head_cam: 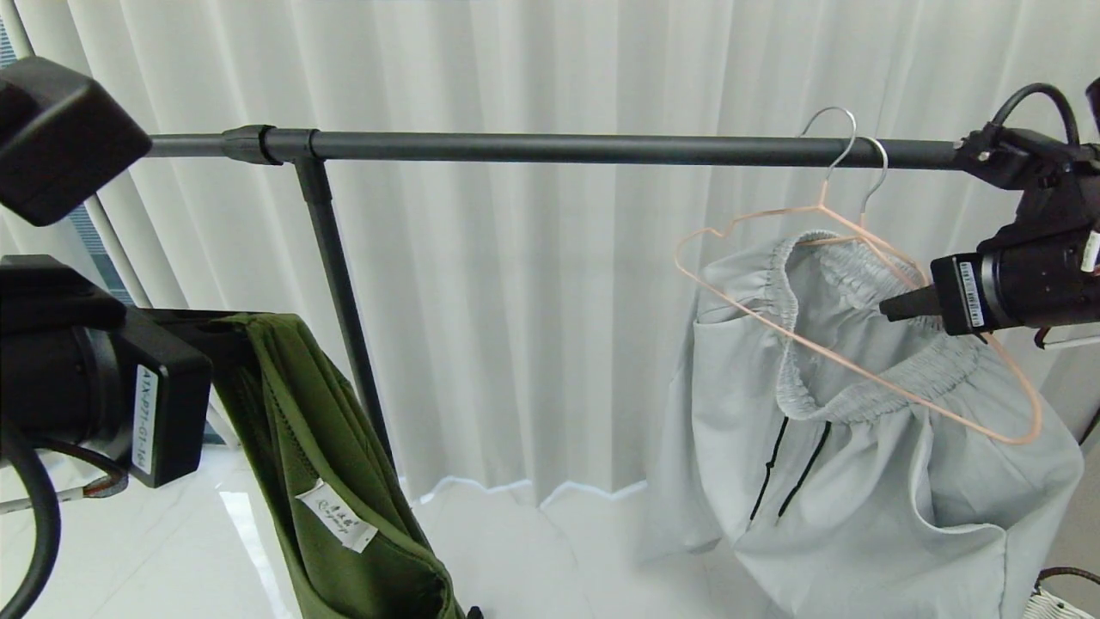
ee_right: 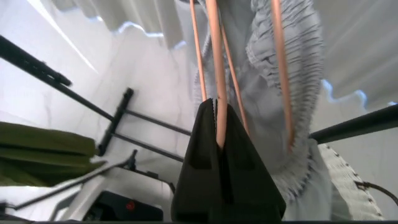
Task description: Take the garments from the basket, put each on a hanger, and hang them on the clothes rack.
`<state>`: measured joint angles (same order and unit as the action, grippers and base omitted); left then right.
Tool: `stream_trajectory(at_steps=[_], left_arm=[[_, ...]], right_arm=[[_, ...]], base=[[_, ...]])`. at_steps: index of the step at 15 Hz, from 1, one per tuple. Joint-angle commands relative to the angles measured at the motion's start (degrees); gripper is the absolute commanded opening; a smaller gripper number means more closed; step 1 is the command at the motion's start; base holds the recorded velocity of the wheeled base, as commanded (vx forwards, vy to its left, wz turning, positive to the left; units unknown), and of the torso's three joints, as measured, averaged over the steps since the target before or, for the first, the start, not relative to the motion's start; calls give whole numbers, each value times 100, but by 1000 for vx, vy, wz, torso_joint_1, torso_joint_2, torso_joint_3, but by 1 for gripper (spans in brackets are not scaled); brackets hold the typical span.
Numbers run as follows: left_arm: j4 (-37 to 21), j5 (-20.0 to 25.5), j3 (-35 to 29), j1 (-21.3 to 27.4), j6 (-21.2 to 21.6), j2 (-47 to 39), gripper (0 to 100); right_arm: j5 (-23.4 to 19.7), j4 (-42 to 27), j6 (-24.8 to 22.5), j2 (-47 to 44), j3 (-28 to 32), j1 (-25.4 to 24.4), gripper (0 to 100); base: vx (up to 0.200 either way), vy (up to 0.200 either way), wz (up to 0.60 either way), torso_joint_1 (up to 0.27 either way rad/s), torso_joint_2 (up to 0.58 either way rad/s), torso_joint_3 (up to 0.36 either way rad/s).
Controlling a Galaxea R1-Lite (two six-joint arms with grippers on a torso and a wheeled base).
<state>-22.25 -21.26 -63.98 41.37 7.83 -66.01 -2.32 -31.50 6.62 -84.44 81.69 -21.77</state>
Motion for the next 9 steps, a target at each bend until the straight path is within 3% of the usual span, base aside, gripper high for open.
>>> stream_trajectory(at_steps=[1,7,9], left_arm=[[1,-1,-1,2,0,-8,0],[1,-10,-10,2,26,27,0],[1,-10,-10,2,35,18,0]], right_arm=[[-23,4,59,244,-21,-2,0],[-313,-14,94,798,-153,-99,0],[-340,-5,68,1035,-373,-178,0]], base=[[0,0,0,0,0,0],[0,0,0,0,0,0],[-200,0,0,2,2,5]])
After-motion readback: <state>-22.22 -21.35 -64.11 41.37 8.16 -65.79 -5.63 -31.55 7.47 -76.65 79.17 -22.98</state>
